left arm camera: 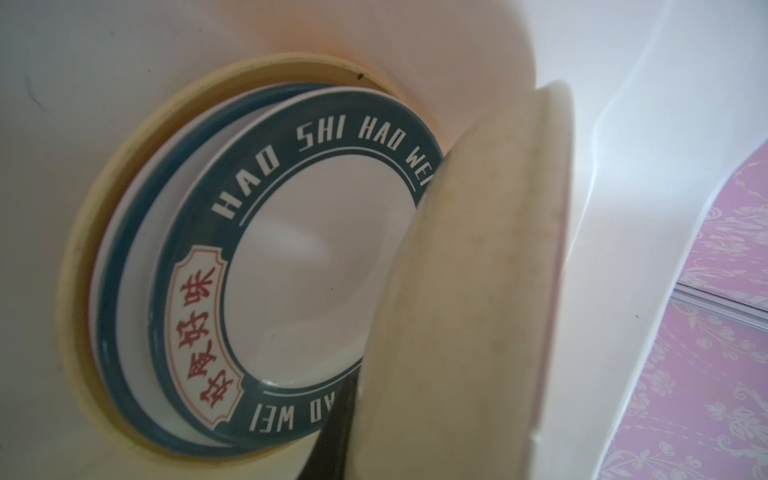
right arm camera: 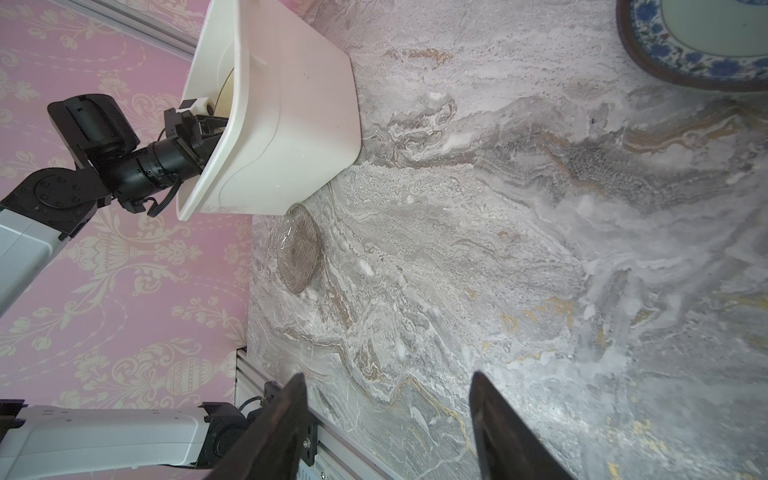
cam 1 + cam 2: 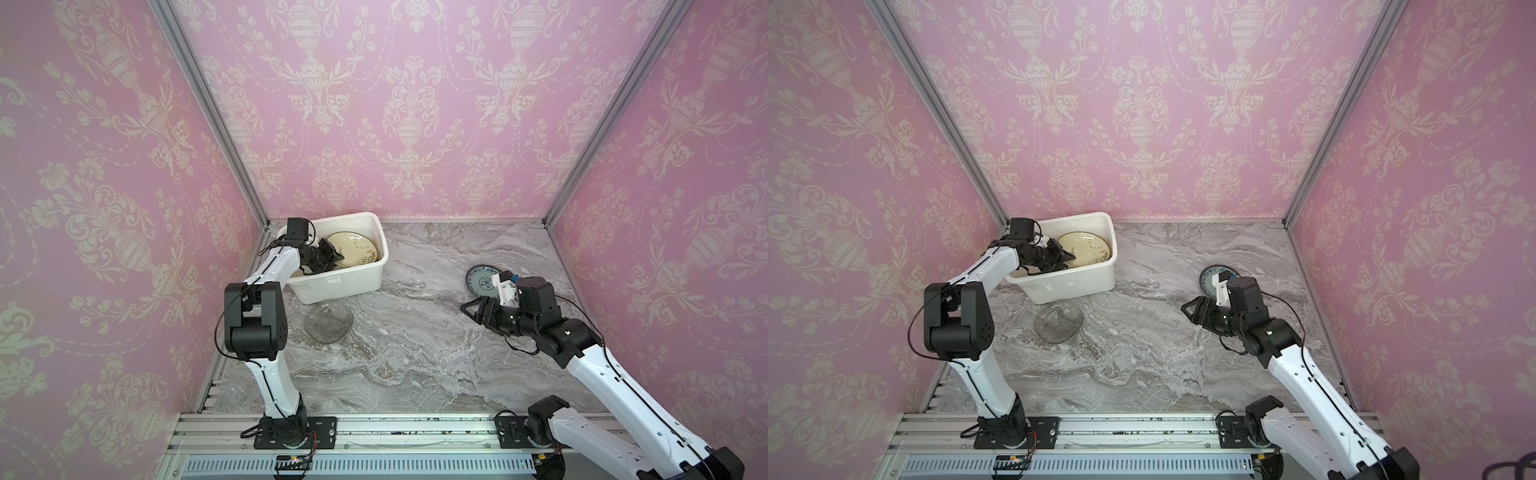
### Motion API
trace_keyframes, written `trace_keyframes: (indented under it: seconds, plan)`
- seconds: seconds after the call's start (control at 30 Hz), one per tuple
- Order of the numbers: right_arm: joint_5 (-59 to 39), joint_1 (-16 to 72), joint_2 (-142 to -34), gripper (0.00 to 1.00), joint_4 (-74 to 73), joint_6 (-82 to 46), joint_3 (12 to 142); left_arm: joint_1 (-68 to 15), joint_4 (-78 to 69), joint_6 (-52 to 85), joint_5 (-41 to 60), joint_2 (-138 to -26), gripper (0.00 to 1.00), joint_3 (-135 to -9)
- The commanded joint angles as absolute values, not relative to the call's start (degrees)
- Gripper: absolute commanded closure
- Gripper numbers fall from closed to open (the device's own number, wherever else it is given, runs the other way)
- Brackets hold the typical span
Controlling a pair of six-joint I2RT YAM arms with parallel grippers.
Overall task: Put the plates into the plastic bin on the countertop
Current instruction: 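Lower the cream plate upright into the bin against the stacked plates with left gripper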
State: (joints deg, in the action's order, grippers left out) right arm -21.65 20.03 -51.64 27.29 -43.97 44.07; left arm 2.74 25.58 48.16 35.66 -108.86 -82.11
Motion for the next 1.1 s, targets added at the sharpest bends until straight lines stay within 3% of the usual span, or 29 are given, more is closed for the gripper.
trace_keyframes:
  seconds: [0.0,0.47,0.53,1.07]
  plan:
    - [-22.36,20.30,-51.61,0.38,26.51,-44.82,45.61,1.62,21.83,49.21,38.41,-109.76,0.97,-82.44]
    - [-21.86,20.30,-51.19,0.38,27.16,-44.59,45.92,0.79,24.60,47.11,37.27,-111.71,0.83,-82.66]
    - [-21.83,20.29,-51.41,0.38,27.13,-44.61,45.97,0.75,25.46,46.68,36.95,-111.98,0.76,-82.79]
    - [-21.84,20.30,-52.00,0.38,27.07,-44.47,46.83,0.70,37.75,39.55,31.67,-113.76,0.54,-86.57]
